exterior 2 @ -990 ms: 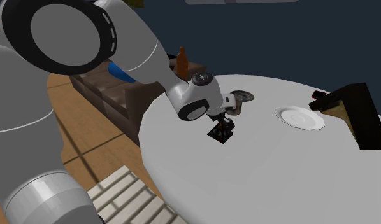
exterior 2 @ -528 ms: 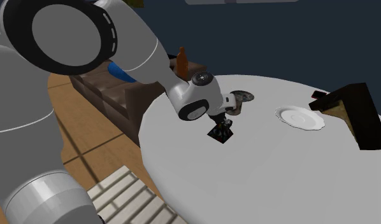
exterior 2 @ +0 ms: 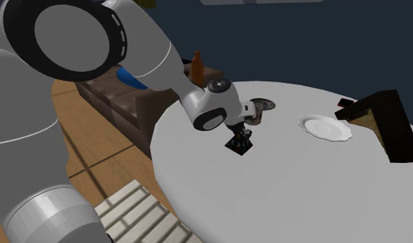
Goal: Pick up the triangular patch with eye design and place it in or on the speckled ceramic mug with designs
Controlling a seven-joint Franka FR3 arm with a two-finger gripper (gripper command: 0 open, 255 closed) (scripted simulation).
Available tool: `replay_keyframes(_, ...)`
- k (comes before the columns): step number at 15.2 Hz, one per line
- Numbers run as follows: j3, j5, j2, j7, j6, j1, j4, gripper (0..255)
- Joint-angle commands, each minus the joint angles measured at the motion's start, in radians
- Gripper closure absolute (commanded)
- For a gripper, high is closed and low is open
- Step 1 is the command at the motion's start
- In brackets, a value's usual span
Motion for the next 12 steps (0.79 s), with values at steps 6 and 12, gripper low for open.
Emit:
replay_keyframes(6,-0.072,-0.136,-0.066,0.116,-0.069,0.049,0.003,255)
replay_keyframes(12,-0.1,-0.245,-0.127,0.206,-0.142,0.062,0.018,255)
